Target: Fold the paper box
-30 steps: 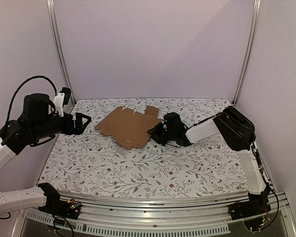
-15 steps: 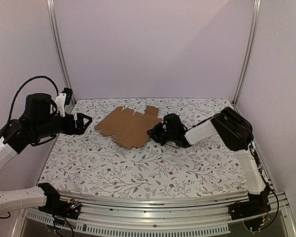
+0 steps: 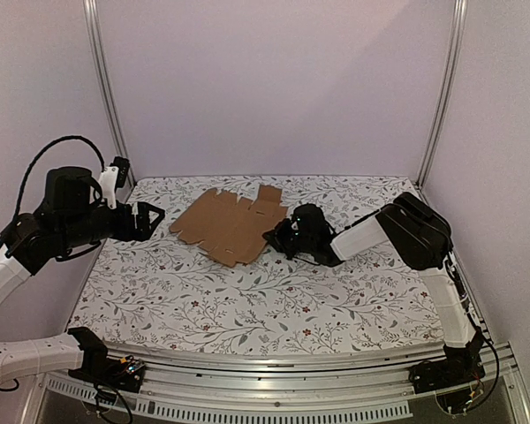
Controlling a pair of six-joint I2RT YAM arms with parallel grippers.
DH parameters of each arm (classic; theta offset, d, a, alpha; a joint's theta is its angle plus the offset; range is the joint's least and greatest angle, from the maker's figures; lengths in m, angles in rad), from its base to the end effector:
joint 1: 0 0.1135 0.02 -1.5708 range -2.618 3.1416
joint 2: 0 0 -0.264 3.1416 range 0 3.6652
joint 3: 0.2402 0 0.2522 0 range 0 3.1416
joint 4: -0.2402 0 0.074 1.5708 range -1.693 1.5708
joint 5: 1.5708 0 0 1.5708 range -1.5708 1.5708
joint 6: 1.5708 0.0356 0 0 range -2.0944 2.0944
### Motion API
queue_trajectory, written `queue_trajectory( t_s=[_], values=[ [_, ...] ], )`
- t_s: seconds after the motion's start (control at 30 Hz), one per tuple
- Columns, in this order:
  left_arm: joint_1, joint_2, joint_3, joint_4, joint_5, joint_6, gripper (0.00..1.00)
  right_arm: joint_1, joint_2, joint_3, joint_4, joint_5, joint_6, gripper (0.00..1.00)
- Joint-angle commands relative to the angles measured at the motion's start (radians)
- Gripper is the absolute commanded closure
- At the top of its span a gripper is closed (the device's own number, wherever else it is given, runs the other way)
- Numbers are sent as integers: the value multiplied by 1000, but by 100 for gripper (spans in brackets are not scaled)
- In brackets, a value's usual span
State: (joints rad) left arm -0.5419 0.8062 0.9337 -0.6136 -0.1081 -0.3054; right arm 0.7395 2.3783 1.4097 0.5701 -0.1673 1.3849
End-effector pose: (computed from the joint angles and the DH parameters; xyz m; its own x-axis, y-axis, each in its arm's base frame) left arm 0.1470 -0.0840 0.3436 -0.5113 -0.0411 -0.8584 0.2908 0.9317 -0.2178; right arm 0.3650 0.3410 0.0858 -0.8175 0.5660 -0.1068 0.1380 0.3725 0.9177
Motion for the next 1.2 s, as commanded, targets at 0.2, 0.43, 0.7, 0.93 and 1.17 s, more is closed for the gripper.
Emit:
queue_trajectory(
  t_s=[0.2, 0.43, 0.7, 0.93, 1.17],
  values=[
    [16, -6, 2, 26, -6, 25, 0, -4, -197, -131, 7, -64, -154, 100],
    [16, 46, 77, 14, 75, 30, 1, -28, -345, -189, -85, -214, -317, 100],
    [14, 133, 229, -82, 100, 121, 0, -50, -528, -115, -541, -305, -700, 100],
    [14, 212, 333, -124, 100, 189, 0, -64, -619, 83, -1041, -281, -1103, 100],
    [14, 250, 403, -141, 190, 188, 1, -64, -671, 303, -1385, -327, -1349, 100]
  ],
)
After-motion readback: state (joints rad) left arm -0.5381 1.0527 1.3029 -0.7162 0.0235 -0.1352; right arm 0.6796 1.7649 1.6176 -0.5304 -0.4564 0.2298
